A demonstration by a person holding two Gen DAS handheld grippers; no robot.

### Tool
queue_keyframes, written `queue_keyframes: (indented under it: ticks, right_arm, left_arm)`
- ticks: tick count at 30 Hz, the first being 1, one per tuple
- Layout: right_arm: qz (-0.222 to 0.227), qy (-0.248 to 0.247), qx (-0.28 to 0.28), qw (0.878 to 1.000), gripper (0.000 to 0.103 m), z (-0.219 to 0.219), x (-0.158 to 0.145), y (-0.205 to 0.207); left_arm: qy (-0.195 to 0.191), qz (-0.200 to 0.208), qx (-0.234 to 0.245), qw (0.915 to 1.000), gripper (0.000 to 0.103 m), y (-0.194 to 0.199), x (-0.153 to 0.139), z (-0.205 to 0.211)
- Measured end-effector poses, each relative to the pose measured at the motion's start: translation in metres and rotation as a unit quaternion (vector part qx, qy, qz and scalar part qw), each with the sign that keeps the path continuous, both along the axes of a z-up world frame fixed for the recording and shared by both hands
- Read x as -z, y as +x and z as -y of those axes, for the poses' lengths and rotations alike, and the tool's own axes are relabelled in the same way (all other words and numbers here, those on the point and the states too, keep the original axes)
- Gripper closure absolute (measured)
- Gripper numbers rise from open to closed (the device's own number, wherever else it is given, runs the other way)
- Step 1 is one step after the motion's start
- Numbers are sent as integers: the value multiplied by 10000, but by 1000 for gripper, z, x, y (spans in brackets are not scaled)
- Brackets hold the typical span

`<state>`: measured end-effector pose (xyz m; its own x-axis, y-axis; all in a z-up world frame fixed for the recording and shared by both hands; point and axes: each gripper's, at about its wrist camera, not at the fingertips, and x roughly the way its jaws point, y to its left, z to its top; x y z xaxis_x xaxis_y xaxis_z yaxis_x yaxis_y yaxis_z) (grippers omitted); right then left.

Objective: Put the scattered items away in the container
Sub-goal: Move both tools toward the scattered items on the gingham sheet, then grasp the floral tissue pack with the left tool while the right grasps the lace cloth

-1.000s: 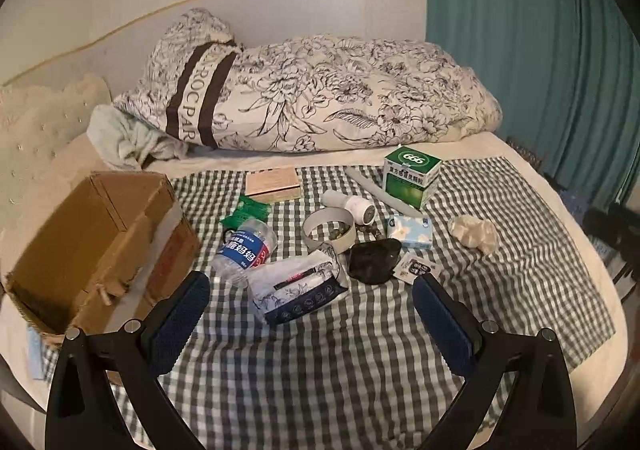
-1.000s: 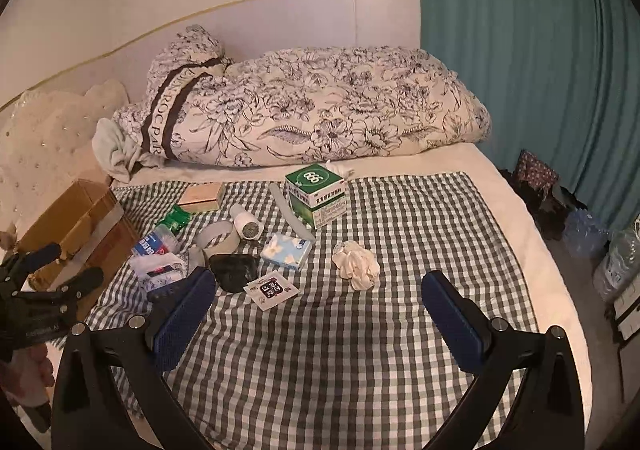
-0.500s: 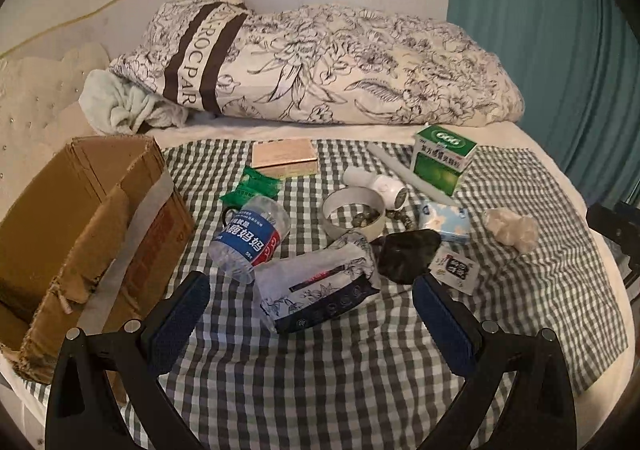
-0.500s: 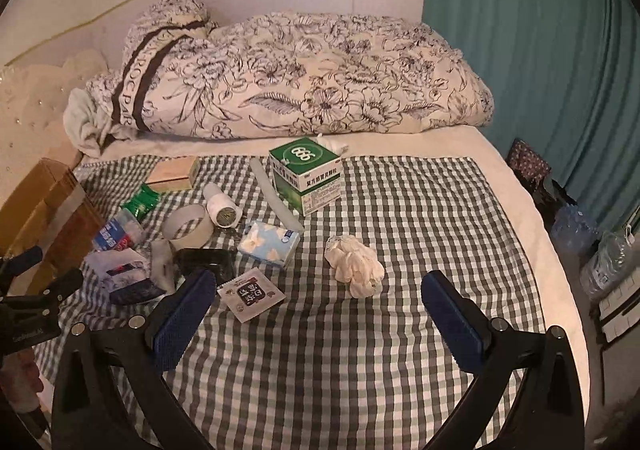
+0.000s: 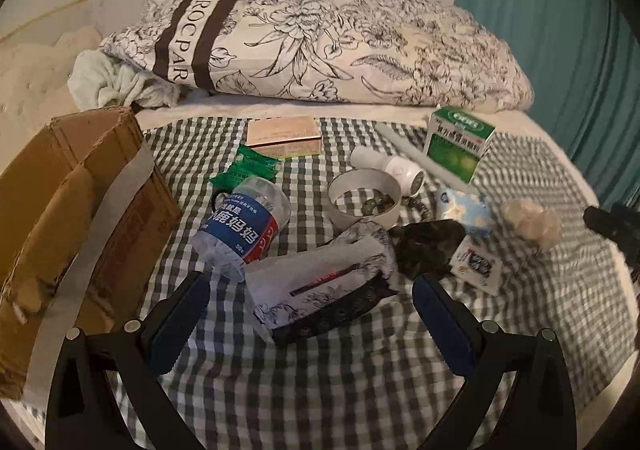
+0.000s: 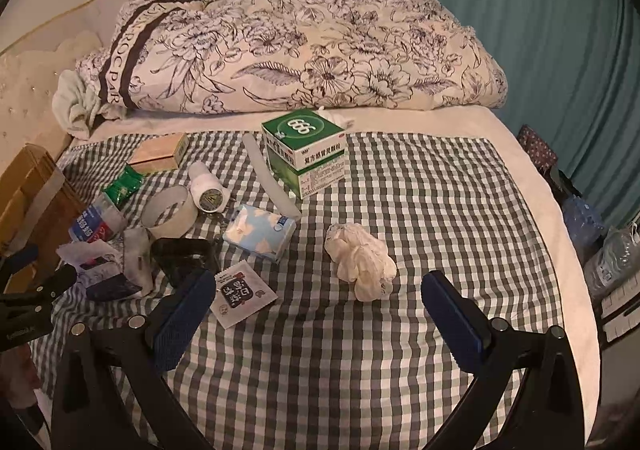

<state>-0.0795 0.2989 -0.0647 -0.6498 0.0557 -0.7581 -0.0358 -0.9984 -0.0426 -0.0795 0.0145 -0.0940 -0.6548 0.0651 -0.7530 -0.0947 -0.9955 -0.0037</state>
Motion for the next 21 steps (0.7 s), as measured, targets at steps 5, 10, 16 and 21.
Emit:
queue_keyframes:
  ticks: [5, 10, 16, 21]
  right_arm:
    - [163, 79, 35, 9998, 0, -5, 11, -9]
    - [287, 88, -76, 9995, 0, -8, 27, -23]
    - [362, 159, -129, 9991, 0, -11, 45, -44]
    - [540, 293, -139, 9980, 0, -13, 68, -61]
  left_arm:
    - [-115, 38, 255, 9996, 0, -9, 14, 3]
    - [-166, 104, 648, 9977, 0, -17, 29, 4]
    - [-549, 138, 1080, 9925, 0, -29, 51, -4]
    - [-750, 118, 1428, 9868, 0, -41, 66, -15]
